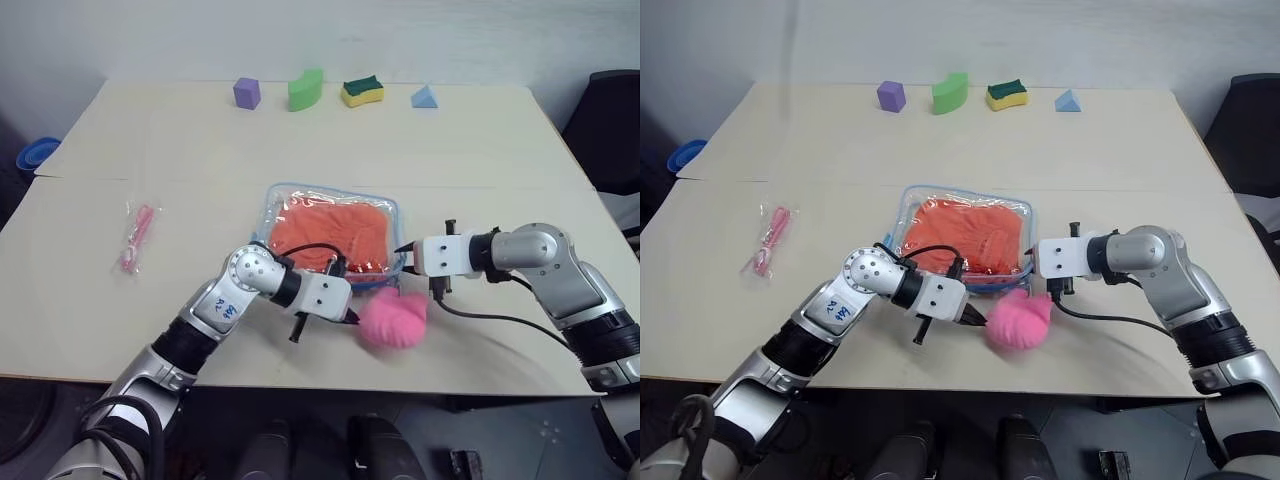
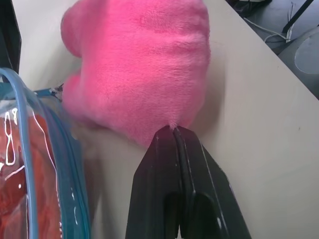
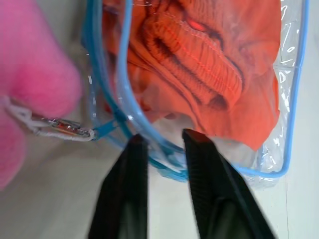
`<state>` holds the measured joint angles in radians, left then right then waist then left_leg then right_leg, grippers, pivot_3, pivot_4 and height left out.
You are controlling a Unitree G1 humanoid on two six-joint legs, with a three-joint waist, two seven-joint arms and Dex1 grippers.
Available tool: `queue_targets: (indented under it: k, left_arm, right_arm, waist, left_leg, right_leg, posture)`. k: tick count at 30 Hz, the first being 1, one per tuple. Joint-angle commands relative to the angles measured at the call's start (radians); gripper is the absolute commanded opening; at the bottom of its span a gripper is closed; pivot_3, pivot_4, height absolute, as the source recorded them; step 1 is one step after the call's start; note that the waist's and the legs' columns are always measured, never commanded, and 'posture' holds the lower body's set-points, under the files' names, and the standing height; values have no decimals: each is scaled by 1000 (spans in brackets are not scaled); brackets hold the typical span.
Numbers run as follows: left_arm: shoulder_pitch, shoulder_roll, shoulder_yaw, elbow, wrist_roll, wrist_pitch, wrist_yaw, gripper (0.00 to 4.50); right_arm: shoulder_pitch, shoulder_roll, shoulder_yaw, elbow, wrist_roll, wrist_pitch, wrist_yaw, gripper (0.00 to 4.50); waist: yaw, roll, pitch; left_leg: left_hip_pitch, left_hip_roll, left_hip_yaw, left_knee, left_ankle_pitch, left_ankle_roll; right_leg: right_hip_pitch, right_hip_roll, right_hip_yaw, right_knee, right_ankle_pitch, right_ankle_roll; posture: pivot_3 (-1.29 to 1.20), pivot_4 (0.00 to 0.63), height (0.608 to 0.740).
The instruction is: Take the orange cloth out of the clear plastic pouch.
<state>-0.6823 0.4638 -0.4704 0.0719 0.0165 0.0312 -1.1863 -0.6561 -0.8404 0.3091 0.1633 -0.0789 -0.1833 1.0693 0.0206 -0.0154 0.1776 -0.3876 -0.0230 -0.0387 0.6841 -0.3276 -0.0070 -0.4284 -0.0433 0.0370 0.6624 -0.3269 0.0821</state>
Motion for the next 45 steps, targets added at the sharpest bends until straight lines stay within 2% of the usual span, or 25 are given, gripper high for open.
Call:
queue_targets:
  k: [1,7,15,20,24,27,30,33,39,43,45]
  left_arm:
    - [7,11,23,-25,17,4,27,0]
    - [57,66,96,-82,-10,79,59,0]
    - [243,254,298,-306,-117,213,57,0]
    - [335,333,409,-381,-149,269,91,0]
    - [339,337,486,-408,-238,329,101,0]
    - [264,296,456,-392,-280,372,105,0]
    - [190,250,388,-371,-303,382,72,585]
    - [97,194,263,-310,-235,285,28,1358]
    - [-80,49,99,-108,-159,102,-51,3265]
    - [-152,-66,34,20,-105,21,-39,4466]
    - [-168,-114,3,61,-85,3,-39,4487]
  right_arm:
    - [-13,5,-39,-14,14,-26,10,21]
    - [-7,-4,-44,10,-11,-33,3,21]
    - [-34,-20,-63,119,-35,-102,-15,21]
    - [-40,-18,-72,179,-47,-145,-28,21]
    - [-40,2,-88,192,-24,-136,-26,21]
    - [-42,20,-86,181,-14,-118,-21,21]
    - [-45,29,-83,178,-21,-115,-19,0]
    - [-51,34,-79,180,-28,-116,-14,0]
    - [-60,37,-73,176,-44,-109,-11,0]
    - [-61,41,-71,164,-52,-98,-12,0]
    - [-63,45,-72,158,-56,-88,-16,0]
  waist:
    - [0,0,0]
    - [-5,0,0]
    - [-23,1,0]
    - [-22,1,0]
    - [-22,1,0]
    - [-20,1,0]
    - [-23,1,0]
    - [-22,1,0]
    - [-23,1,0]
    - [-25,1,0]
    - [-24,1,0]
  left_leg:
    - [0,0,0,0,0,0]
    - [0,0,0,0,0,0]
    - [0,1,0,-1,0,0]
    - [0,0,-1,-1,0,0]
    - [0,0,-1,-1,0,0]
    - [0,0,-1,-1,0,0]
    - [0,0,-1,-1,0,0]
    - [0,0,-1,-1,0,0]
    - [0,0,0,-1,0,0]
    - [0,0,1,0,0,0]
    - [0,0,1,0,0,0]
  right_leg:
    - [0,0,0,0,0,0]
    - [0,0,0,0,0,0]
    - [0,0,0,0,0,0]
    - [0,-1,0,0,0,0]
    - [0,-1,0,0,0,0]
    - [1,-1,-1,0,0,0]
    - [1,-1,-1,0,0,0]
    - [1,-1,-1,0,0,0]
    - [0,0,0,0,0,0]
    - [0,0,0,0,0,0]
    - [0,1,1,1,0,0]
  posture:
    - [0,150,740]
    - [0,150,740]
    - [0,150,740]
    - [0,150,740]
    - [0,150,740]
    - [0,150,740]
    - [0,150,740]
    - [0,150,740]
    - [0,150,740]
    - [0,150,740]
    - [0,150,740]
